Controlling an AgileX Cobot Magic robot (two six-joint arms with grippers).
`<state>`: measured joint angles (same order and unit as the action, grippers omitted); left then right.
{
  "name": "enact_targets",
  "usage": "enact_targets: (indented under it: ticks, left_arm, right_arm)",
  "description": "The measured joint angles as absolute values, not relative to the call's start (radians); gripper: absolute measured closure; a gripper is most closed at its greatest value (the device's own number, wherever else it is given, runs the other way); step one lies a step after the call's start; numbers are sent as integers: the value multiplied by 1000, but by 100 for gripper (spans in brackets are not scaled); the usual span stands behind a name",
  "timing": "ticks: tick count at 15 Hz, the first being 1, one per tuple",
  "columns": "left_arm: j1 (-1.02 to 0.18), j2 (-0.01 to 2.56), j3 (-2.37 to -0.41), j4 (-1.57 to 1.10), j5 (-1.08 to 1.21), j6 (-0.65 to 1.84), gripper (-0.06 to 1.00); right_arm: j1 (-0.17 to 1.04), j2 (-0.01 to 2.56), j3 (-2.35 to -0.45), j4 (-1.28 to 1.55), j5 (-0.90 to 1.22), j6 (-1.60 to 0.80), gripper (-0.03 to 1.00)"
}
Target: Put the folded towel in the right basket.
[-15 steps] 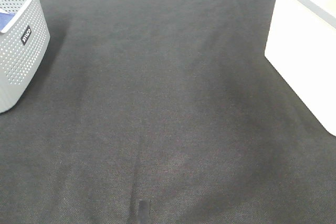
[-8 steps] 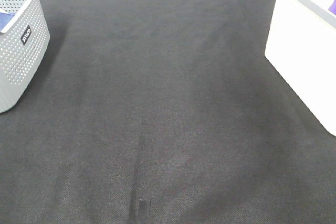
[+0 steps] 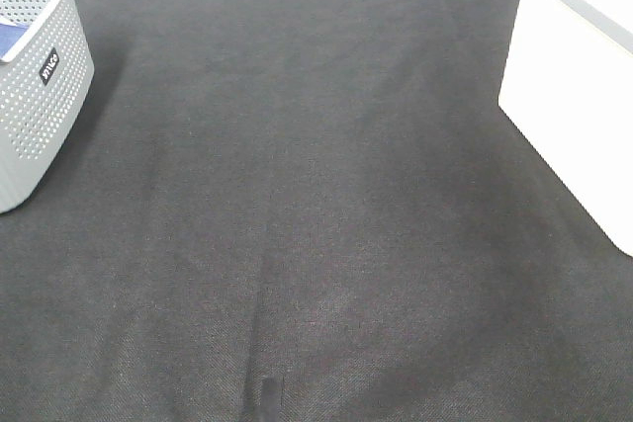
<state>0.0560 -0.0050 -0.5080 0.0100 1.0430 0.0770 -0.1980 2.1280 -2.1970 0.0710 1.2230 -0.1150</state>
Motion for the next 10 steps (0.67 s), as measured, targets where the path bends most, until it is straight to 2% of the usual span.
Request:
enact_targets:
  ticks: [4, 6, 8, 10]
  left_arm:
    - [56, -5, -508, 10, 1043, 77, -5]
    - [56, -5, -508, 10, 1043, 77, -5]
    - [56, -5, -508, 10, 1044, 77, -5]
    - [56, -5, -508, 11, 1044, 77, -5]
  right_arm:
    - [17, 2031, -2196, 0, 1223, -60, -1]
    - [70, 1975, -2179, 0, 1223, -12, -1]
    - [69, 1845, -2052, -9, 1218, 0, -1]
    - [67, 1640, -1836, -43, 1217, 24, -1]
